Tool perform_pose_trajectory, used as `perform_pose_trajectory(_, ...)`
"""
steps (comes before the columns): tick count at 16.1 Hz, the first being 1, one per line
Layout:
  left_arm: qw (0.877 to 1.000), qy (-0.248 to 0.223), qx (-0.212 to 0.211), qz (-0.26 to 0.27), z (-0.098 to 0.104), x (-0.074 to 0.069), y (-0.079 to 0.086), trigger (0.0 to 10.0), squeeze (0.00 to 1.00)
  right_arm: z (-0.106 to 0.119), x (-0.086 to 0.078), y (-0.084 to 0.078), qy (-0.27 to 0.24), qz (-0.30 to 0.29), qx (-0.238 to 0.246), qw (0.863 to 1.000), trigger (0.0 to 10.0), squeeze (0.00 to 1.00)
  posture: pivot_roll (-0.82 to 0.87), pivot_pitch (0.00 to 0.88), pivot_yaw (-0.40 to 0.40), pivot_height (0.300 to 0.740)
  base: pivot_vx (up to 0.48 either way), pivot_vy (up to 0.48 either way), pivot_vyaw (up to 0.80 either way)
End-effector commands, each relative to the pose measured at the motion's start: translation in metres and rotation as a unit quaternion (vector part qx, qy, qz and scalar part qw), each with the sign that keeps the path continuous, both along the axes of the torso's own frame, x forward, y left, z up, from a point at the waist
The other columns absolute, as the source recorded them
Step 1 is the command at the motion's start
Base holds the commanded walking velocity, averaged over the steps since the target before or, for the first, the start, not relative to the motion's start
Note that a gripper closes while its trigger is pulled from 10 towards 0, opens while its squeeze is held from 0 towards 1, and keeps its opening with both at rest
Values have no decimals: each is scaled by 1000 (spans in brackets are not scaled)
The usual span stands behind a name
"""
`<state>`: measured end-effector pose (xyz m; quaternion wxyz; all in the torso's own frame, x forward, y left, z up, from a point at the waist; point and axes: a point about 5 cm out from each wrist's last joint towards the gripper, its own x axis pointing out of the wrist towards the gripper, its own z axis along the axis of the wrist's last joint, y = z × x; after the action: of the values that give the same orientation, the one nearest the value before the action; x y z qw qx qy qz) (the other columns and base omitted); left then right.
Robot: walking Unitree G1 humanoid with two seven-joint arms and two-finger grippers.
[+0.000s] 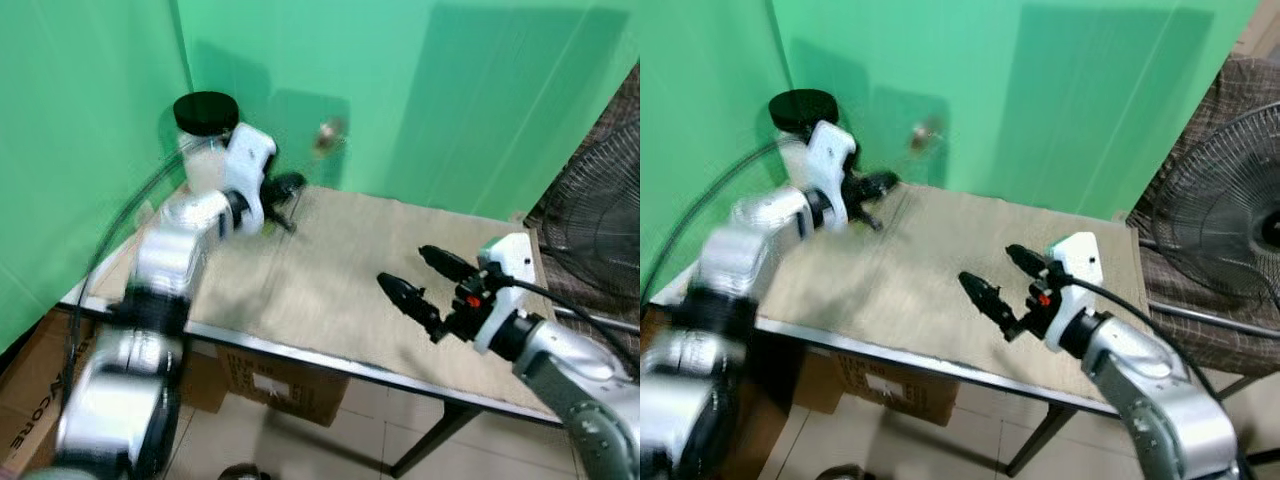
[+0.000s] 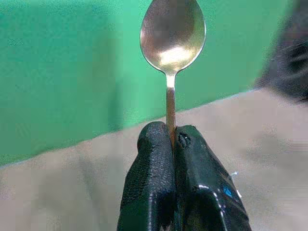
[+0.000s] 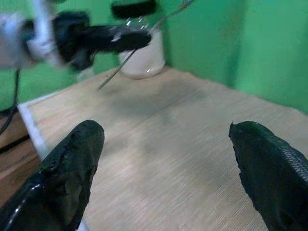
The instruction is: Setting the table
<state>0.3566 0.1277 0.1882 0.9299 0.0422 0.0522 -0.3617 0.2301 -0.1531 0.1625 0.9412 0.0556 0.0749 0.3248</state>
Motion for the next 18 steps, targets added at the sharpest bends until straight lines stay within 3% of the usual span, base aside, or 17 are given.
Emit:
perform_pose_trajectory(1,996,-64,-30,-47,23,-12,-11,0,0,5,0,0,-18,-37,4,999,10000,0,60,0,-48,740,0,0,0)
perform_pose_trajectory(3,994,-89,-40,-44,24,-30,-10,0,0,6,6,-7,-21,-127,20,992,10000,0,54,0,-51,740,0,0,-656)
perform_pose_trajectory(4,994,-97,-38,-42,24,-35,-10,0,0,6,7,-8,-22,-144,25,989,10000,0,52,0,-52,740,0,0,-781)
perform_pose_trajectory(5,990,-137,-9,-14,21,-48,-11,10000,0,9,5,-10,-31,-177,41,983,10000,0,48,0,-48,740,0,0,-781)
perform_pose_trajectory(8,984,-175,13,36,19,-59,-14,10000,0,12,1,-8,-46,-195,24,979,10000,0,47,0,-50,740,0,0,-796)
perform_pose_trajectory(12,982,-158,30,100,5,-70,-8,10000,0,9,6,-13,-54,-243,-17,968,10000,0,44,0,-51,740,0,0,-797)
perform_pose_trajectory(14,975,-138,62,164,-6,-73,7,10000,0,2,9,-19,-28,-289,-47,956,10000,0,51,0,-68,740,0,0,-781)
perform_pose_trajectory(16,958,-135,69,242,-10,-75,27,10000,0,-7,7,-21,-9,-321,-45,946,10000,0,58,0,-74,740,0,0,-756)
perform_pose_trajectory(18,950,-135,46,278,-8,-79,34,10000,0,-8,8,-23,-14,-323,-50,945,10000,0,60,0,-84,740,0,0,-756)
